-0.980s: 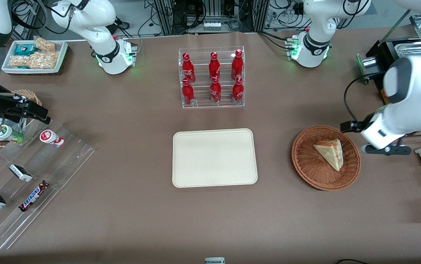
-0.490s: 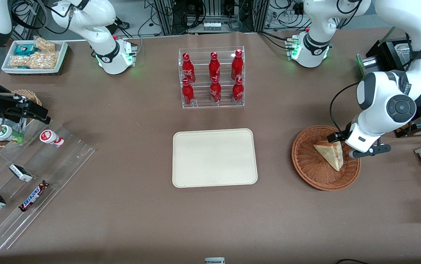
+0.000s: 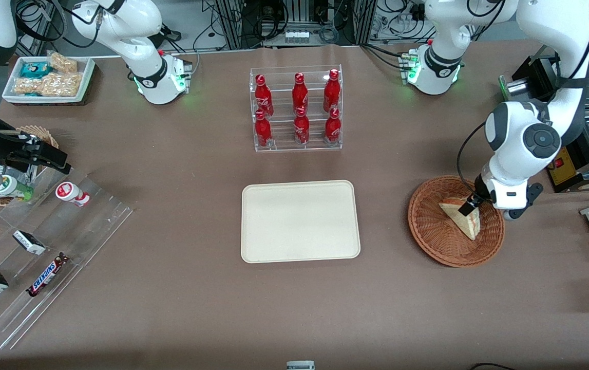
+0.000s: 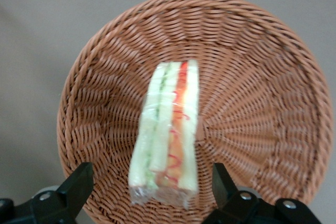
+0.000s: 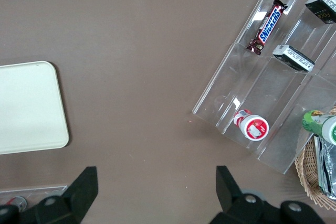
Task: Place sandwich from basket to tray
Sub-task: 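Close the left gripper on the wrapped sandwich and lift it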
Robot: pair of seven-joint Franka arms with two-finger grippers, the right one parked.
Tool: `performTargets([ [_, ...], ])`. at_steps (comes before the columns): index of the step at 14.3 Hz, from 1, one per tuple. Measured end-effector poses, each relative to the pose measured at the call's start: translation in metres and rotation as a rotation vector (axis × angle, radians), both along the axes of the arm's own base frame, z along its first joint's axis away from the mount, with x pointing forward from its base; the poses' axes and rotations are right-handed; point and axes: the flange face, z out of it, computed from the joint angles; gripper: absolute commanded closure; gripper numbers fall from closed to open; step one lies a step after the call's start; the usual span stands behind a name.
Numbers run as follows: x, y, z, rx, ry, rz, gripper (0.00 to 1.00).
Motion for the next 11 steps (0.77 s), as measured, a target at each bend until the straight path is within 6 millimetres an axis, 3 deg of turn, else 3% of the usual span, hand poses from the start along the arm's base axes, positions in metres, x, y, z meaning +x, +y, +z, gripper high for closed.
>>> performTargets([
  [1, -0.001, 0.004, -0.004, -0.002, -0.007, 0.019, 0.42],
  [2, -0.001, 0.006, -0.008, -0.005, -0.020, 0.038, 0.76],
  [3, 0.000, 0.006, -0.012, -0.007, -0.029, 0.056, 0.91],
  [7, 0.008, 0.006, -0.012, -0.010, -0.049, 0.083, 0.95],
  [9, 0.020, 0.002, 0.002, -0.008, -0.039, 0.079, 0.95],
  [11, 0.037, -0.014, 0.027, -0.002, -0.007, 0.055, 0.95],
])
